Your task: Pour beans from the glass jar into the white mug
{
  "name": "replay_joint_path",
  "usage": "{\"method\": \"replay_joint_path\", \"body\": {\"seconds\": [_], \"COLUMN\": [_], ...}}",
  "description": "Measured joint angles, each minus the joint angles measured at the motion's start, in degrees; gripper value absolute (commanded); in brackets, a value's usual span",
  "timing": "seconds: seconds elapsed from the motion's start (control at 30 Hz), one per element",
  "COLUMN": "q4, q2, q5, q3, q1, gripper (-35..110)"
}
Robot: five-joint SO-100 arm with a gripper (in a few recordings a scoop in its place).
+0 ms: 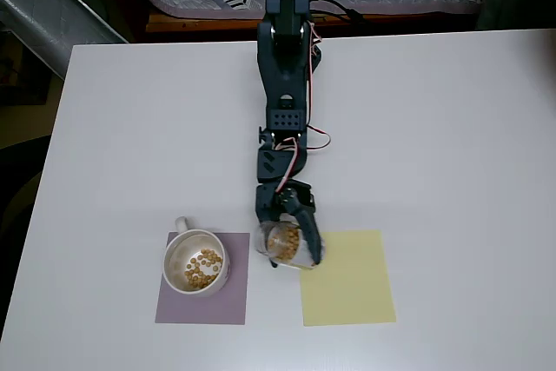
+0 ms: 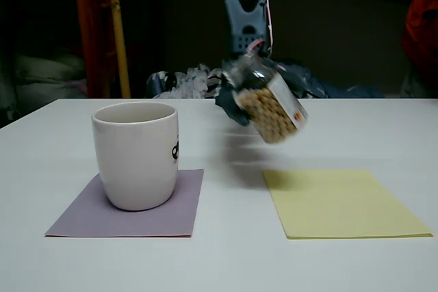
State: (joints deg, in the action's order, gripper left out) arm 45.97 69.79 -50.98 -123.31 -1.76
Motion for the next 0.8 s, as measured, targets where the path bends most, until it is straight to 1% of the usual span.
{"method": "replay_joint_path", "body": {"seconds": [0.2, 0.43, 0.8], "q4": [-7.0, -10.0, -11.1], "q2": [3.4, 2.2, -3.4], "q5": [6.8, 13.4, 15.2], "q3": [0.0, 4.3, 10.3], "q1": [-1.4, -3.3, -7.4], "gripper": [0, 0, 0]}}
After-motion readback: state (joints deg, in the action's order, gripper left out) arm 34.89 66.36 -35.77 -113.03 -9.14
